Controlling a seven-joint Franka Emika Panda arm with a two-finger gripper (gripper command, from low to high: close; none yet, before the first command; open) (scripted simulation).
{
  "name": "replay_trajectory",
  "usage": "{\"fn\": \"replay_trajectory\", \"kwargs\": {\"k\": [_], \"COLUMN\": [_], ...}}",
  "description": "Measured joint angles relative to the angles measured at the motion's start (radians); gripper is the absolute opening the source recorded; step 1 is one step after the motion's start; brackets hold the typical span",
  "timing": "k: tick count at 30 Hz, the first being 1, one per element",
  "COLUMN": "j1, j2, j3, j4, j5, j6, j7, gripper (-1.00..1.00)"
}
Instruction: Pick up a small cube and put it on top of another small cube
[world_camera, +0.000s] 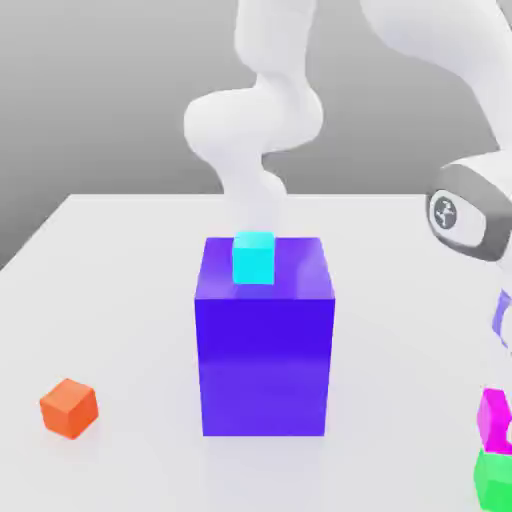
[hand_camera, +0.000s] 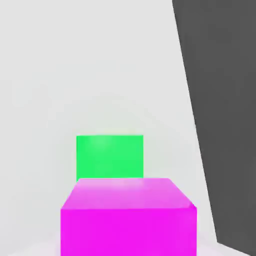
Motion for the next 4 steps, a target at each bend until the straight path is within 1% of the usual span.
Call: {"fn": "replay_trajectory", "kwargs": {"k": [1, 4], "j1": [0.002, 0.002], "j2": [0.033, 0.033], "j3": [0.001, 0.001], "j4": [0.002, 0.002], "j5": [0.001, 0.001], "j6": [0.031, 0.03], "j7": [0.0, 0.0], "gripper": [1.0, 1.0]}}
